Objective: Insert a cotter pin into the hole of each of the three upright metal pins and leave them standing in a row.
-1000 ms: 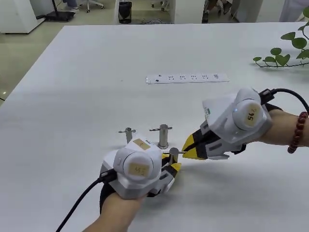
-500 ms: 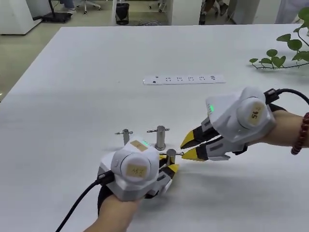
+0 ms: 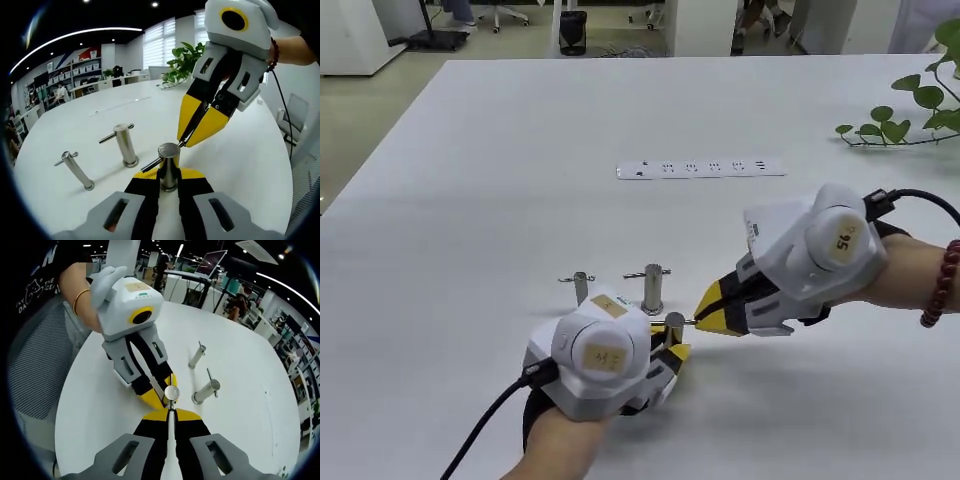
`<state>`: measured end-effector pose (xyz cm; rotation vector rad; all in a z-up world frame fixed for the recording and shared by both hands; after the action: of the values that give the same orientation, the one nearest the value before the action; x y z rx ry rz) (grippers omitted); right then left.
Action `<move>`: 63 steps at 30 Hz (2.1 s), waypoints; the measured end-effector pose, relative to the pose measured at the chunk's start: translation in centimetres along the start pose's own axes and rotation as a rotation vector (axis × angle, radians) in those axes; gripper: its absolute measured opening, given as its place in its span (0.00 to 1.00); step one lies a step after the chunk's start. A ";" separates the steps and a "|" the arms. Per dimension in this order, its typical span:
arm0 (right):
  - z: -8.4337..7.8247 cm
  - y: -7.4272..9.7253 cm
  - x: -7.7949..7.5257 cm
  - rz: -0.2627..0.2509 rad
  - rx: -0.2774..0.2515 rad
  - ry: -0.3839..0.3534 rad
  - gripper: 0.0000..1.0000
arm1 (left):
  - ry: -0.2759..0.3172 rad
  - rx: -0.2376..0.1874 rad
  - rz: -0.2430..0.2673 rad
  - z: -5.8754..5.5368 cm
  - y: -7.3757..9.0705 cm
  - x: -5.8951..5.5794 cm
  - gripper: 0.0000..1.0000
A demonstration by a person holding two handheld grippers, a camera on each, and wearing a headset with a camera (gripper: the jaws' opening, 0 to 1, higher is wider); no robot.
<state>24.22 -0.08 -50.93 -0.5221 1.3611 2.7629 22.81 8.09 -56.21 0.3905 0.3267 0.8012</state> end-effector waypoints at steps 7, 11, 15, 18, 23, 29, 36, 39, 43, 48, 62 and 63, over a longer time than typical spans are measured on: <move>0.2 -0.2 -0.1 -0.002 0.001 0.011 0.00 | 0.011 0.000 0.000 0.0 0.0 0.0 0.10; 0.2 -0.2 -0.1 -0.001 0.005 0.012 0.00 | 0.014 0.001 -0.001 0.0 -0.1 0.0 0.10; 0.2 -0.2 -0.2 -0.002 0.004 0.004 0.00 | 0.010 0.005 0.003 0.0 -0.1 0.0 0.10; 0.1 -0.3 -0.3 -0.005 0.000 -0.022 0.00 | 0.008 0.014 0.005 -0.1 -0.2 0.0 0.11; 0.3 -0.2 -0.6 -0.020 -0.026 -0.109 0.07 | 0.007 0.022 0.010 -0.2 0.1 0.5 0.21; 1.0 -0.4 -0.6 -0.002 -0.073 -0.217 0.18 | -0.007 0.013 -0.021 0.1 0.7 0.6 0.33; 1.2 -0.8 -1.0 0.007 -0.096 -0.281 0.20 | -0.024 0.000 -0.031 0.3 1.6 0.7 0.43; 1.3 -1.1 -1.0 0.019 -0.106 -0.306 0.20 | 0.000 -0.016 -0.036 0.4 2.0 0.9 0.47; 1.5 -1.6 -0.8 0.037 -0.105 -0.310 0.19 | 0.024 -0.019 -0.034 0.6 2.6 1.1 0.52; 1.7 -2.0 -0.4 0.048 -0.101 -0.308 0.18 | 0.038 -0.028 -0.034 1.0 3.5 1.5 0.59; 1.8 -2.7 -0.1 0.055 -0.090 -0.306 0.12 | 0.087 -0.058 -0.056 1.6 5.4 1.6 0.77; 1.7 -2.7 -0.2 0.054 -0.088 -0.304 0.11 | 0.085 -0.057 -0.051 1.6 5.5 1.7 0.78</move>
<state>24.32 2.95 -51.98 -0.0599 1.2061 2.8053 21.13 12.46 -52.48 0.2937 0.3908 0.7766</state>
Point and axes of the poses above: the centre of the closed fingertips' face, and the gripper's own axes: y roughly backward along the fingers, x roughly to its left, z roughly out of its top, the point moved 6 cm from there along y, roughly backward along the fingers, and after that the axes turned 7 degrees about y, right-handed, at the moved point
